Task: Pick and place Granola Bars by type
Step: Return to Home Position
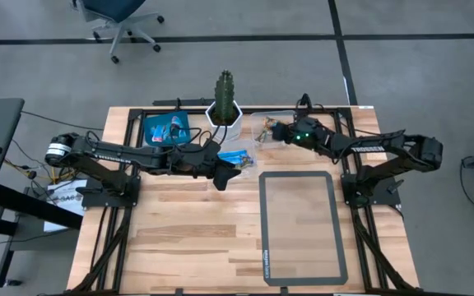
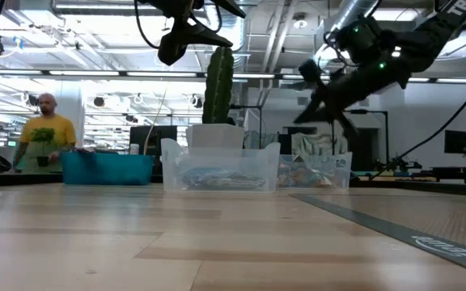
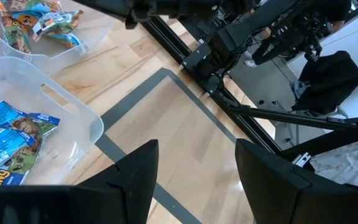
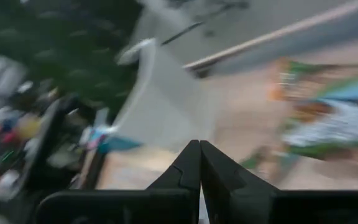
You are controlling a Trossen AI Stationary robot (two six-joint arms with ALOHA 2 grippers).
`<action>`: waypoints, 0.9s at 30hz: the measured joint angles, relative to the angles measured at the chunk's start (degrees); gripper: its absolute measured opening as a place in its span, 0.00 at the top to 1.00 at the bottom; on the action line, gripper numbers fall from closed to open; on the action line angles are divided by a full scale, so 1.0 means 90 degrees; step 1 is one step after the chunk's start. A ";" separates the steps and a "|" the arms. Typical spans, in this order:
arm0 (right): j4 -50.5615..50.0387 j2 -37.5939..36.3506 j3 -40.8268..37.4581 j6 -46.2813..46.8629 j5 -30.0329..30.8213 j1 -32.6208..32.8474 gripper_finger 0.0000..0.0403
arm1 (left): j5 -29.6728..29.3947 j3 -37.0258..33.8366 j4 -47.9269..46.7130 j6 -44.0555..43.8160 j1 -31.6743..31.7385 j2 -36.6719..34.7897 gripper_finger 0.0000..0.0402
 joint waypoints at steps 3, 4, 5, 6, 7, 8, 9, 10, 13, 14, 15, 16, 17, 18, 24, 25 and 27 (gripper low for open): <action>0.0590 -0.0010 0.0011 -0.0557 -0.0678 0.0042 1.00 | -0.0001 0.0000 0.0000 0.0022 0.0000 0.0000 0.49; 0.0731 -0.0054 0.0011 -0.0769 -0.0970 0.0078 1.00 | -0.0006 0.0000 0.0000 0.0024 0.0000 0.0002 0.49; 0.0856 -0.0121 0.0011 -0.0963 -0.1233 0.0134 1.00 | -0.0007 0.0000 0.0000 0.0024 0.0000 0.0001 0.49; 0.0952 -0.0211 0.0011 -0.1154 -0.1450 0.0216 1.00 | -0.0008 0.0000 0.0000 0.0024 0.0000 0.0002 0.49; 0.0964 -0.0324 0.0013 -0.1346 -0.1615 0.0324 1.00 | -0.0007 0.0000 0.0000 0.0024 0.0000 0.0002 0.49; 0.0930 -0.0464 0.0010 -0.1545 -0.1721 0.0444 1.00 | -0.0005 0.0000 0.0000 0.0031 0.0000 0.0002 0.49; 0.0886 -0.0633 -0.0007 -0.1755 -0.1796 0.0580 1.00 | 0.0007 0.0000 0.0000 0.0069 0.0000 0.0002 0.49; 0.0827 -0.0819 -0.0013 -0.1968 -0.1816 0.0734 1.00 | 0.0066 0.0000 0.0002 0.0118 0.0000 0.0002 0.49; 0.0380 -0.1465 -0.0011 -0.2716 -0.1819 0.1311 1.00 | 0.0240 0.0000 0.0000 0.0185 0.0000 0.0002 0.49; 0.0183 -0.1713 -0.0013 -0.2981 -0.1819 0.1524 1.00 | 0.0273 0.0000 0.0000 0.0188 0.0000 0.0002 0.49; 0.0008 -0.1929 -0.0013 -0.3228 -0.1816 0.1722 1.00 | 0.0283 0.0000 0.0001 0.0191 -0.0001 0.0002 0.49; -0.0145 -0.2135 -0.0013 -0.3461 -0.1817 0.1919 1.00 | 0.0282 0.0000 0.0000 0.0208 -0.0009 0.0002 0.49; -0.0339 -0.2352 -0.0013 -0.3648 -0.1815 0.2108 1.00 | 0.0278 0.0000 0.0000 0.0243 -0.0021 0.0002 0.49; -0.0505 -0.2555 -0.0015 -0.3797 -0.1799 0.2281 1.00 | 0.0274 0.0000 0.0002 0.0283 -0.0027 0.0002 0.49; -0.1259 -0.3643 -0.0017 -0.4197 -0.1267 0.3077 1.00 | 0.0274 0.0000 0.0000 0.0328 -0.0036 0.0002 0.49; -0.1354 -0.3806 -0.0013 -0.4224 -0.1214 0.3172 1.00 | 0.0272 0.0000 0.0000 0.0327 -0.0034 0.0002 0.49; -0.1668 -0.4106 -0.0015 -0.4235 -0.1092 0.3341 1.00 | 0.0272 0.0000 0.0000 0.0328 -0.0034 0.0002 0.49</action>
